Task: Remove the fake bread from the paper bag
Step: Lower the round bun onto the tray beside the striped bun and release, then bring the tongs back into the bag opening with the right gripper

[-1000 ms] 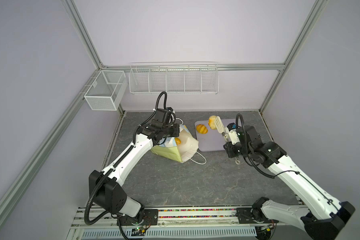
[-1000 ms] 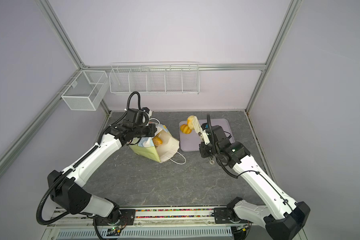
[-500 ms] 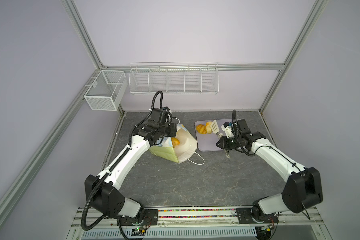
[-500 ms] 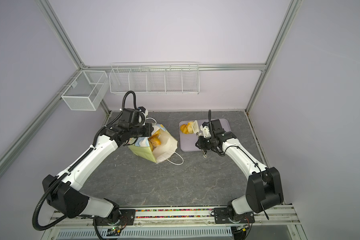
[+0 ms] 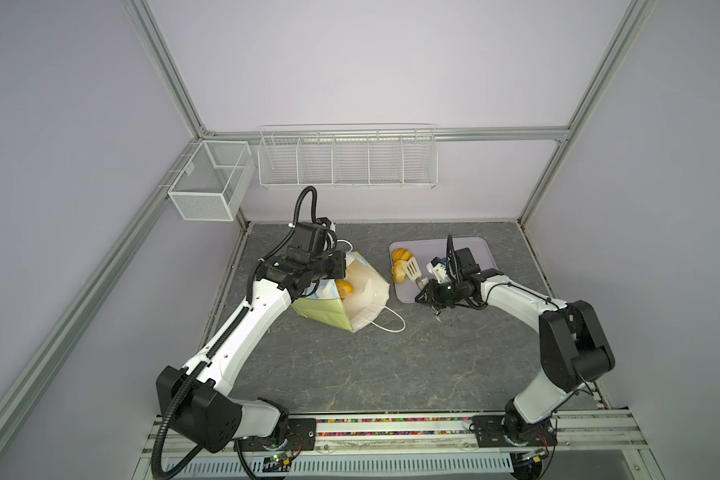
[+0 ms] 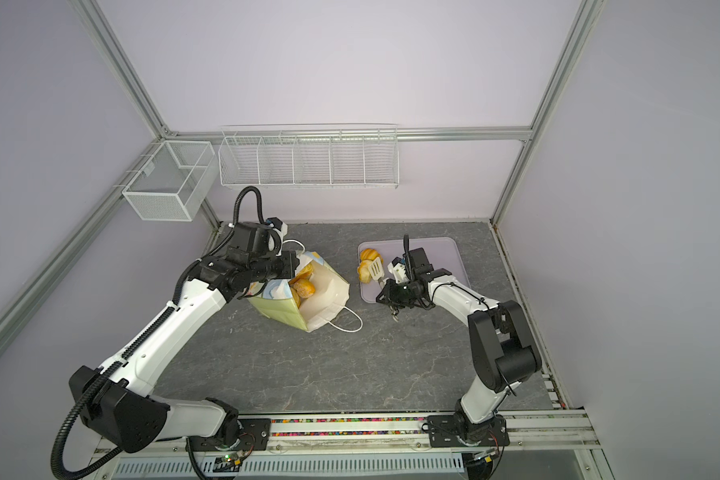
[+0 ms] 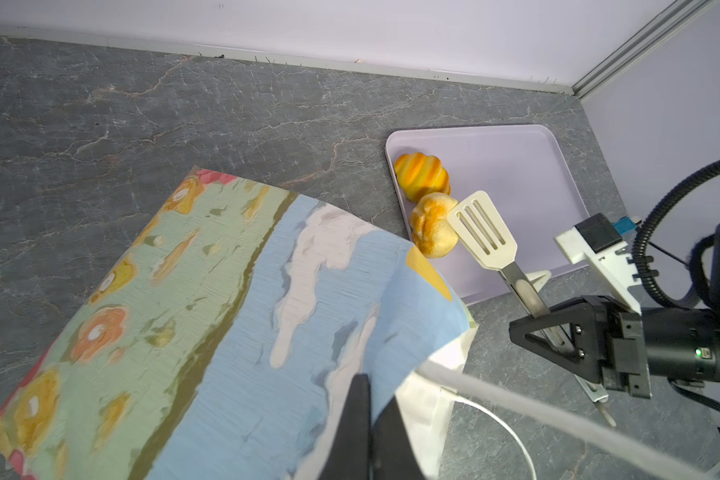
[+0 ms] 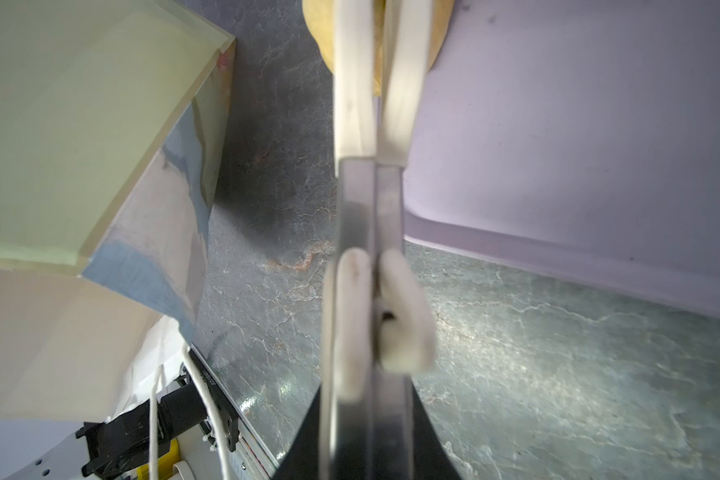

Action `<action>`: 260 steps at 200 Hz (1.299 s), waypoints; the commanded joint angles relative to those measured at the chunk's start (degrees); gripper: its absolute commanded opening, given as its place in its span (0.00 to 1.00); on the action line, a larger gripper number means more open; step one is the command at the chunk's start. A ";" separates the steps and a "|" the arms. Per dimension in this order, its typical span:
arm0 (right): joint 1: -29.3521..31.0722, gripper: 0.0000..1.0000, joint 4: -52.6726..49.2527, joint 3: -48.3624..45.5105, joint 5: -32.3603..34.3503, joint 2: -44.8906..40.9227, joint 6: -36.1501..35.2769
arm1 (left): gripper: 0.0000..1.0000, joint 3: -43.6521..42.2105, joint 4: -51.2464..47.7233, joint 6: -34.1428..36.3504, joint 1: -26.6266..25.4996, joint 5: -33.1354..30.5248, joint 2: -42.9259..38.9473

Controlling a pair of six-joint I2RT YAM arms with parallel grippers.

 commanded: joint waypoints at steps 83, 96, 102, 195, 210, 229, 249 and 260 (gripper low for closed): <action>-2.22 0.38 -9.36 -2.27 11.52 -4.36 -3.31 | 0.00 -1.47 -1.73 0.05 0.58 -0.82 -2.17; -2.17 0.39 -10.10 -2.54 12.45 -5.39 -3.45 | 0.00 -1.60 -1.64 -0.05 0.58 -0.69 -2.34; -2.17 0.39 -10.38 -2.71 12.64 -5.81 -3.53 | 0.00 -1.58 -1.56 -0.19 0.59 -0.56 -2.46; 2.84 0.30 -14.79 -5.98 18.69 -13.50 -3.01 | 0.00 -3.18 -0.52 4.14 0.57 1.59 -5.61; 5.37 0.30 -17.00 -5.45 21.78 -15.78 -3.01 | 0.00 -3.71 -0.84 5.91 0.57 1.04 -6.55; 8.25 0.29 -19.91 -4.64 25.18 -18.84 -2.75 | 0.00 -4.53 -0.89 7.49 0.57 0.77 -7.42; 11.96 0.30 -23.58 -3.21 29.23 -22.32 -2.51 | 0.00 -5.66 -0.59 8.91 0.56 0.79 -8.11; 14.77 0.30 -26.01 -1.99 31.80 -24.07 -2.55 | 0.00 -6.37 -0.50 9.78 0.57 0.72 -8.34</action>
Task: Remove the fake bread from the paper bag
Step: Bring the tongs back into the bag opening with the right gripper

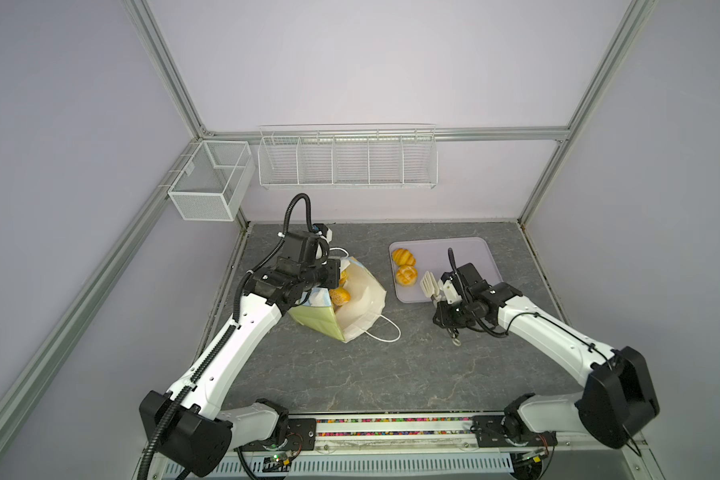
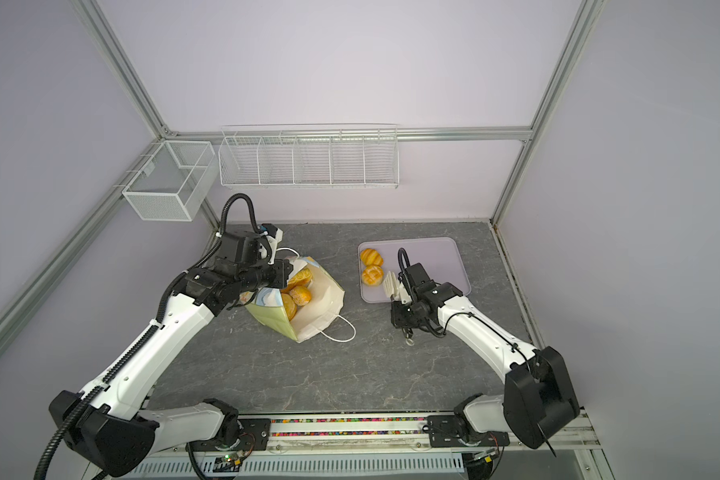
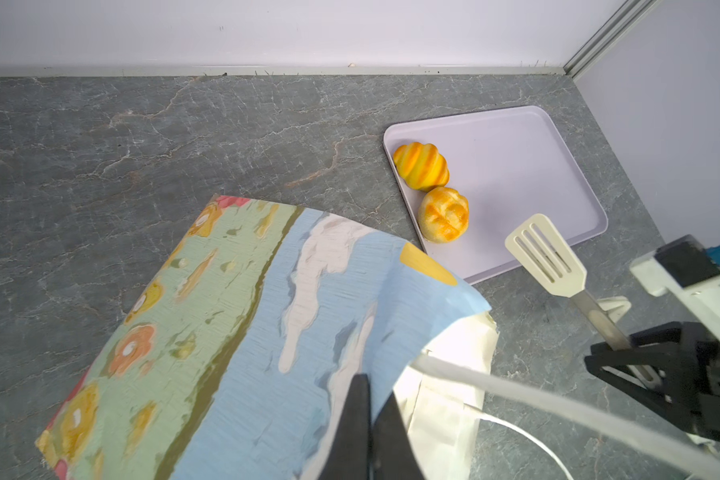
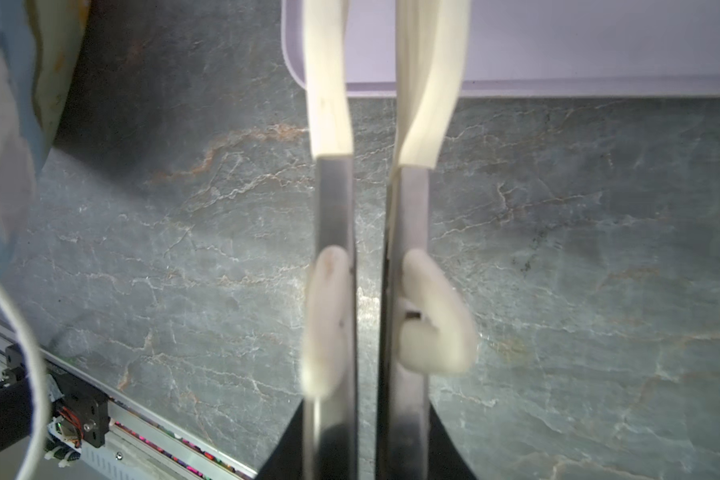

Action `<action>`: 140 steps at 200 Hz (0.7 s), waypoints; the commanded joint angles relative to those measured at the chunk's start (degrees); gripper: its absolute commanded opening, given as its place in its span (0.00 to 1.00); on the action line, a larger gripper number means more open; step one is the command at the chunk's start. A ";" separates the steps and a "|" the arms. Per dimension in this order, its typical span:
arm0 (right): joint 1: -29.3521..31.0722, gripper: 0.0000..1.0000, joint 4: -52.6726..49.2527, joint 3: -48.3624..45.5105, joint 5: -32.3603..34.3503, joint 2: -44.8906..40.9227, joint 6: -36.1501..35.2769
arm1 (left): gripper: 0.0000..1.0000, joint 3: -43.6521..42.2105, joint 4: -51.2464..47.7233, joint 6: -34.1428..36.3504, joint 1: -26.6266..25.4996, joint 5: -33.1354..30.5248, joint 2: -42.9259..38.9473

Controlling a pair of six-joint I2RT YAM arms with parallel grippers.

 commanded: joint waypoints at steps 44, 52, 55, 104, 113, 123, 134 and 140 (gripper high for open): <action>19.41 0.29 -9.23 4.70 13.95 -10.99 -5.24 | 0.00 -4.67 -0.05 8.58 0.08 1.46 -3.66; 22.38 0.29 -8.86 4.15 16.24 -12.06 -6.90 | 0.00 -5.08 -0.21 9.61 0.07 1.80 -4.13; 23.48 0.29 -8.78 3.98 17.15 -12.41 -7.50 | 0.00 -5.12 -0.36 9.88 0.07 1.92 -4.28; 35.95 0.31 -8.63 8.24 25.23 -8.94 -13.54 | 0.00 -5.56 -3.97 12.99 -0.11 5.01 -6.30; 37.45 0.32 -8.03 9.34 24.95 -7.06 -14.39 | 0.00 -5.85 -4.25 13.02 -0.27 5.38 -6.81; 39.01 0.32 -7.41 10.58 24.69 -4.83 -15.21 | 0.00 -6.13 -4.36 13.02 -0.44 5.90 -7.42; 40.45 0.33 -6.96 11.98 24.77 -2.19 -15.89 | 0.00 -6.58 -4.28 12.85 -0.57 6.51 -8.17; 41.04 0.34 -6.85 12.82 24.79 -0.76 -16.13 | 0.00 -6.83 -4.27 12.97 -0.68 6.92 -8.56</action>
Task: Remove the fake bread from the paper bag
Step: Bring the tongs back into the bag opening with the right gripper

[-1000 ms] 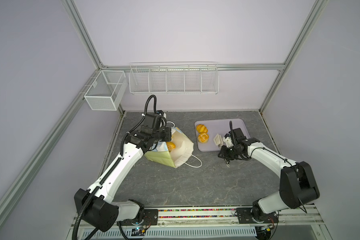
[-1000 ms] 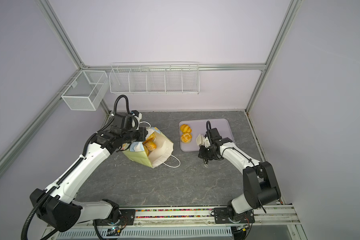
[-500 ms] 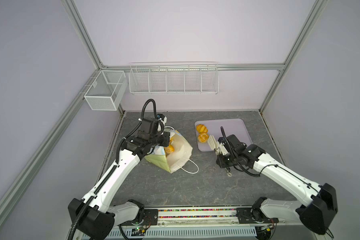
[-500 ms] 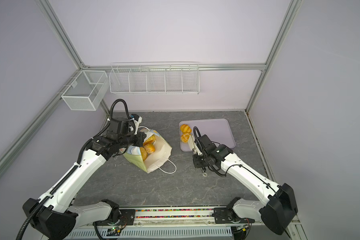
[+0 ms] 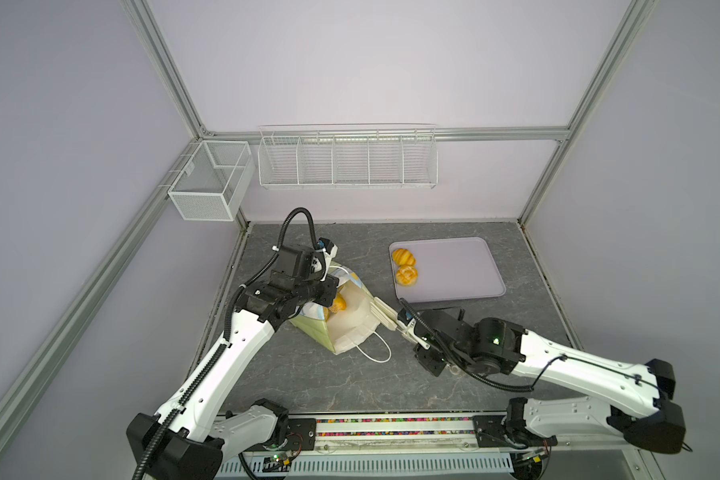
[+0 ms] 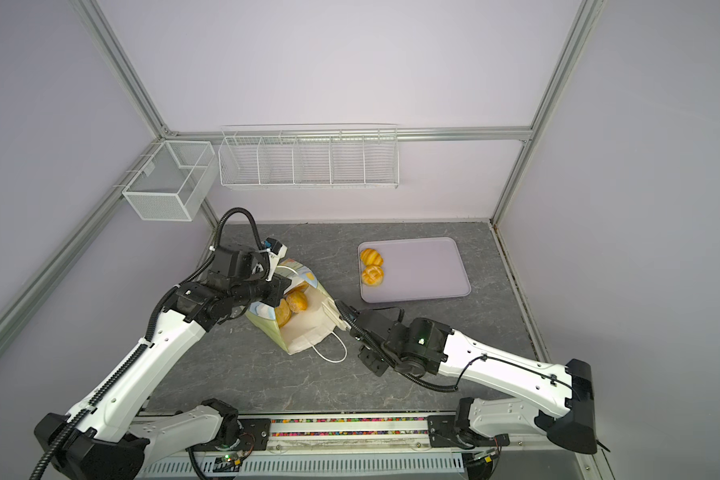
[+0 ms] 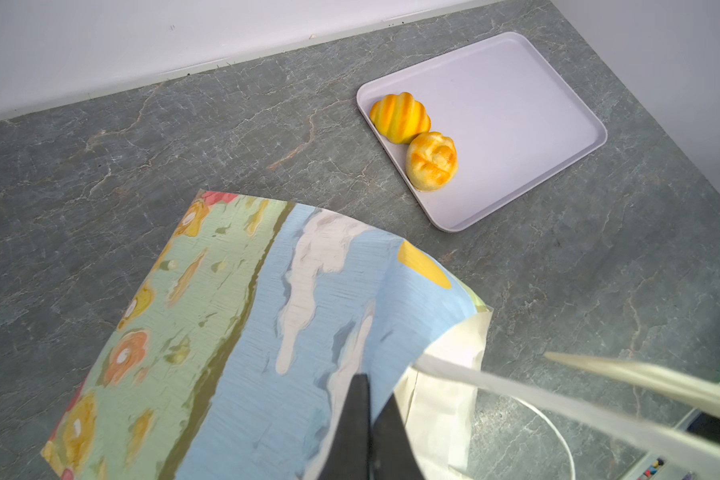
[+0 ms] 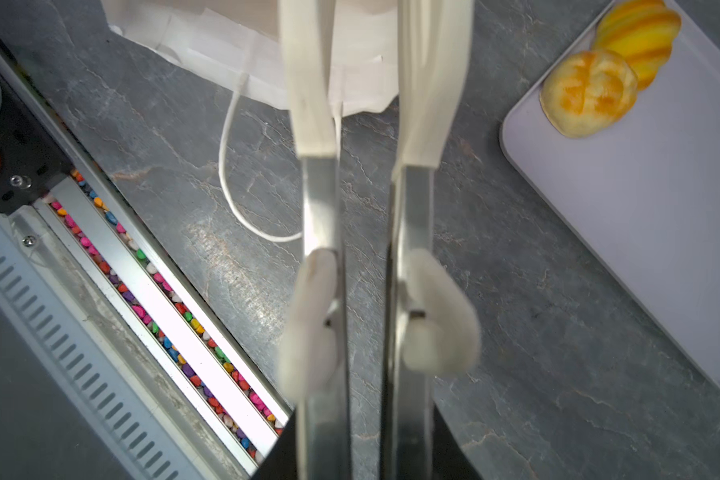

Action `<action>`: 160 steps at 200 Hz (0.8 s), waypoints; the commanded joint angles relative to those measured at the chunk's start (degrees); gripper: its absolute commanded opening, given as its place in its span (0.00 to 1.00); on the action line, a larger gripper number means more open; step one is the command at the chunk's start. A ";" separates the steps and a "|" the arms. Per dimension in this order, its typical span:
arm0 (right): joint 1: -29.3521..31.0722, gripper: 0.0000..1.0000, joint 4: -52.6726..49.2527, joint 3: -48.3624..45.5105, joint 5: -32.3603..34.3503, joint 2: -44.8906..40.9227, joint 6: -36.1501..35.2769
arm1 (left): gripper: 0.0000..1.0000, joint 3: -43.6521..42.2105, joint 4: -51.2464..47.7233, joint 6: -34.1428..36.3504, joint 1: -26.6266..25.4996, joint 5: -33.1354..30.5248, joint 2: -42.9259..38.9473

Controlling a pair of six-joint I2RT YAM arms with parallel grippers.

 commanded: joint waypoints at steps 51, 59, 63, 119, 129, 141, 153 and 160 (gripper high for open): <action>3.94 0.37 0.90 9.77 5.02 15.32 2.24 | 0.00 -1.11 -2.76 0.86 -1.03 1.63 -3.22; 3.94 0.38 0.12 10.69 5.88 16.94 3.50 | 0.00 -0.98 -2.84 0.63 -1.10 1.42 -3.22; 3.89 0.38 -0.25 11.05 6.18 17.50 4.05 | 0.00 -0.94 -2.85 0.64 -1.12 1.42 -3.20; 3.79 0.41 -6.24 16.63 10.74 26.60 8.93 | 0.00 -0.34 -2.50 0.34 -1.91 2.29 -2.58; 3.65 0.41 -6.14 17.17 10.97 27.42 9.35 | 0.00 -0.24 -2.40 0.48 -2.00 2.49 -2.41; 3.34 0.42 -5.62 17.41 10.70 27.95 9.30 | 0.00 -0.03 -2.41 0.56 -2.17 2.69 -2.05; 2.98 0.42 -4.75 17.57 10.04 28.44 9.24 | 0.00 0.33 -2.48 0.58 -2.35 2.75 -1.70; 2.77 0.42 -4.27 17.69 9.64 28.82 9.13 | 0.00 0.59 -2.63 0.67 -2.44 2.81 -1.65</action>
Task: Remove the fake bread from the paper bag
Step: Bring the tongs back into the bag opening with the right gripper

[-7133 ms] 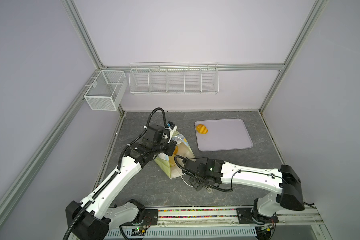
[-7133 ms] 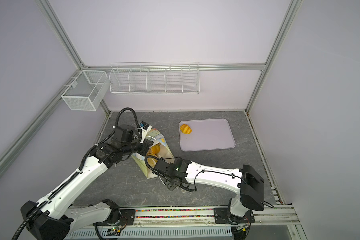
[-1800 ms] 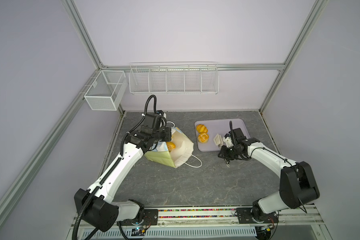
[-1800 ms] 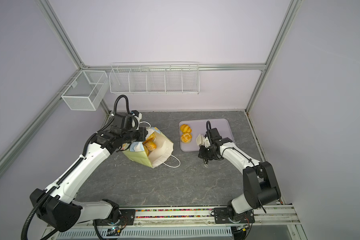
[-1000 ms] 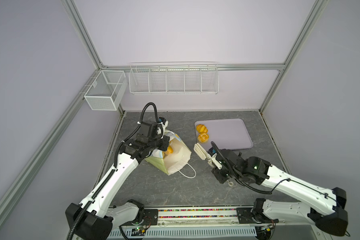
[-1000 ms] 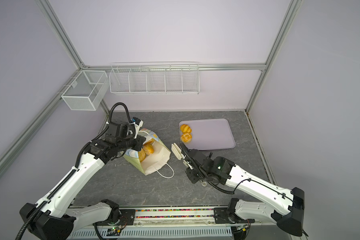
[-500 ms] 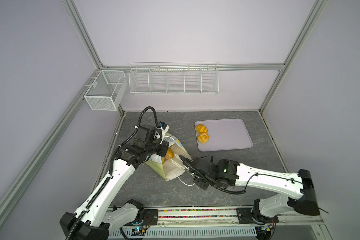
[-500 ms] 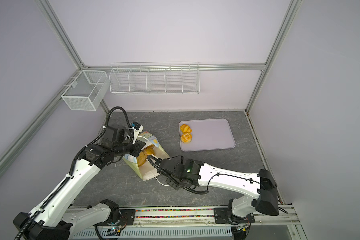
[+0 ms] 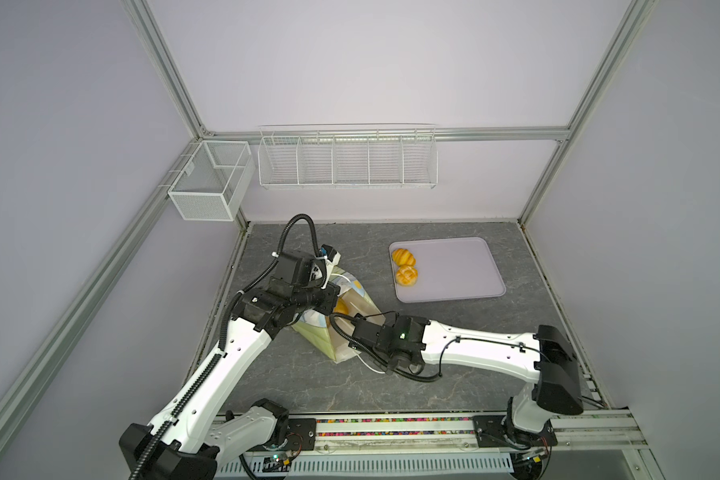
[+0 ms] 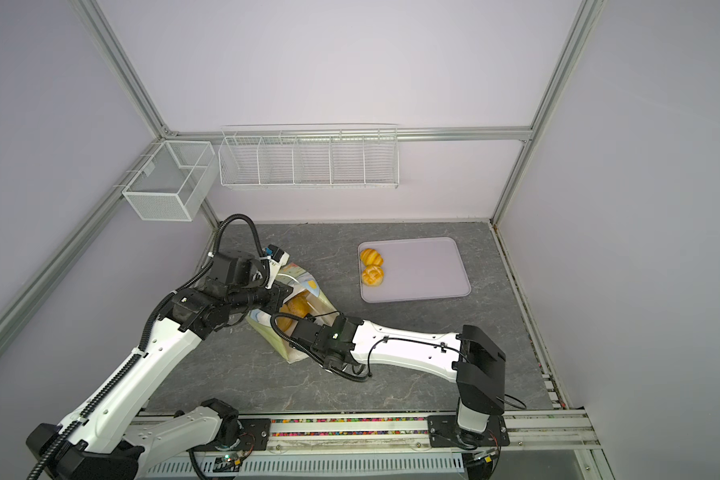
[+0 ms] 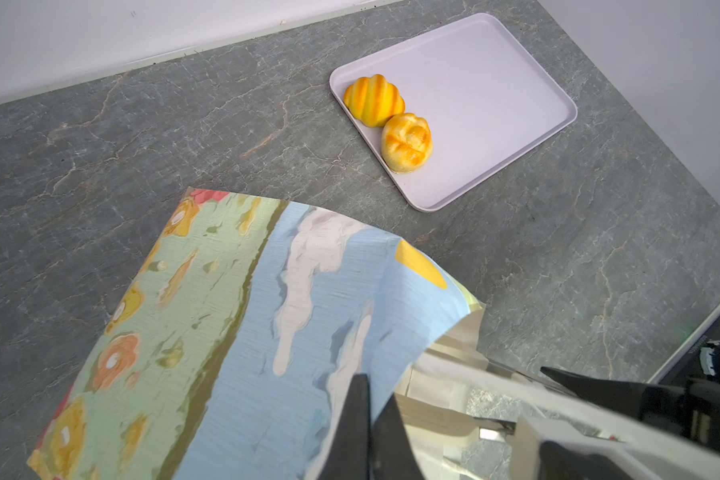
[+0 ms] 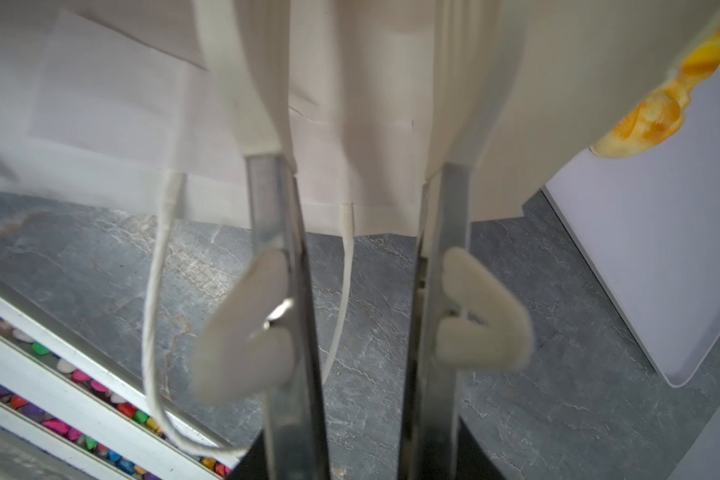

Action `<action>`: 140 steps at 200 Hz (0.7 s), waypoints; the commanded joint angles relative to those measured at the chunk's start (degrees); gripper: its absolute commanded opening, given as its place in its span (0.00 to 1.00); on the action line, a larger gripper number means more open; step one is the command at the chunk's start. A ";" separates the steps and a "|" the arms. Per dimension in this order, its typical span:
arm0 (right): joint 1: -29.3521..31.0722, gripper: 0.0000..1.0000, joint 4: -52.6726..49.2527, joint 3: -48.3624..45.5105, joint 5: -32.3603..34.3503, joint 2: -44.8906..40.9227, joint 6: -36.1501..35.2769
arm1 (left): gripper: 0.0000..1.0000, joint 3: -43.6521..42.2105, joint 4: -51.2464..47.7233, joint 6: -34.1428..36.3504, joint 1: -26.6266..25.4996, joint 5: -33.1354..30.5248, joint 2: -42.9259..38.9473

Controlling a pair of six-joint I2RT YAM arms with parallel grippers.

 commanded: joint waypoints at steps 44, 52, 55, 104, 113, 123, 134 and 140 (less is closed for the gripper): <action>-2.74 0.43 0.46 3.87 -1.40 4.18 0.74 | 0.00 1.17 0.02 0.37 -1.08 2.71 -0.90; -2.96 0.43 1.80 4.16 -1.53 4.79 0.65 | 0.00 0.95 0.44 0.43 -1.08 2.90 -1.13; -3.01 0.43 2.37 4.16 -1.54 4.92 0.68 | 0.00 0.93 0.61 0.43 -1.08 2.92 -1.15; -3.71 0.42 4.87 5.09 -3.68 7.76 -0.21 | 0.00 1.25 0.38 -0.67 -1.08 3.69 -1.13; -3.72 0.40 4.49 5.36 -3.26 8.06 -0.58 | 0.00 0.90 0.75 -0.91 -1.08 3.71 -1.34; -3.75 0.35 4.17 5.26 -2.44 7.78 -0.83 | 0.00 0.46 1.14 -1.00 -1.08 3.41 -1.46; -3.73 0.30 4.02 4.76 -1.33 7.00 -0.89 | 0.00 0.01 1.67 -1.20 -1.08 2.88 -1.46; -3.75 0.28 4.11 4.29 -0.96 6.33 -0.94 | 0.00 -0.21 1.83 -1.32 -1.08 2.63 -1.41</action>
